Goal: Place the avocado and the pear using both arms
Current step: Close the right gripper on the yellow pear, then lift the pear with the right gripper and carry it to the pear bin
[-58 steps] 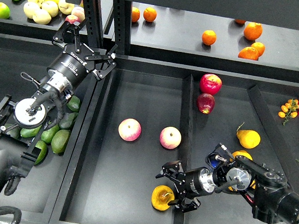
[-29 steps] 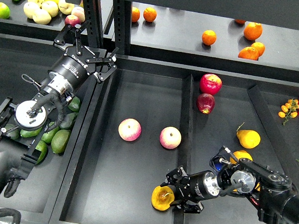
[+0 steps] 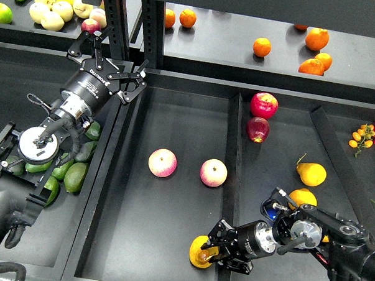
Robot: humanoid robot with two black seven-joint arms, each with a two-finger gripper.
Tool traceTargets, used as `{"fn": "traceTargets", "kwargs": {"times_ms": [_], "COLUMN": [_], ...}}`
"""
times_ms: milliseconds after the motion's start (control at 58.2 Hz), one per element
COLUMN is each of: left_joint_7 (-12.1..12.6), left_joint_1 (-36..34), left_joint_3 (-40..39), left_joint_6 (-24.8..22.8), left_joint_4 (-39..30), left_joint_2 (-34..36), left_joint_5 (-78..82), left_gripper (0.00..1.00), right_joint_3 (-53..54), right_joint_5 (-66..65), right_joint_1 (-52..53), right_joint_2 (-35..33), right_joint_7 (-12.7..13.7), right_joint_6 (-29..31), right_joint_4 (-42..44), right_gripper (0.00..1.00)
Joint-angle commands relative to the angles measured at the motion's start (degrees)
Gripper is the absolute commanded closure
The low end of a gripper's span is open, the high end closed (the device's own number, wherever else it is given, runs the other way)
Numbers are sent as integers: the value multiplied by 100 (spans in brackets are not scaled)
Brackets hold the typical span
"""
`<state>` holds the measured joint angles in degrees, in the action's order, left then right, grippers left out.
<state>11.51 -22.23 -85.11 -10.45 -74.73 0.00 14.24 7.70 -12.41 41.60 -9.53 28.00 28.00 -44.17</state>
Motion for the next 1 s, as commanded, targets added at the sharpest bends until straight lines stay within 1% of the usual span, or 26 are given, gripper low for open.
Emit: {"fn": "traceTargets", "kwargs": {"times_ms": [0,120,189,326,567,738,979], "left_joint_7": [0,0,0,0,0,9,9], "left_joint_1": [0,0,8,26,44,44,44], "left_joint_3": [12,21,21,21,30,65,74], "left_joint_6": [-1,-1,-1,-1,-1,-1,-1], "left_joint_4": [2,2,2,-7,-7,-7,2], "left_joint_2": [0,0,0,0,0,0,0], "left_joint_5": [0,0,0,0,0,9,9], "left_gripper": [1,1,1,1,1,1,1], "right_joint_3": [21,73,82,126,311,337,328], "right_joint_5": [-24,-7,46,151,318,767,1276], "right_joint_1": [-20,-73,-82,-82,-64,111,559], "right_joint_2": [-57,-163,-181,-189,-330,-471,-892], "right_joint_7": [0,0,0,0,0,0,0], "right_joint_6": [0,0,0,0,0,0,0], "right_joint_4": [-170,-276,-223,-135,-118,-109,-74], "right_gripper": [81,85,91,96,97,97,97]}}
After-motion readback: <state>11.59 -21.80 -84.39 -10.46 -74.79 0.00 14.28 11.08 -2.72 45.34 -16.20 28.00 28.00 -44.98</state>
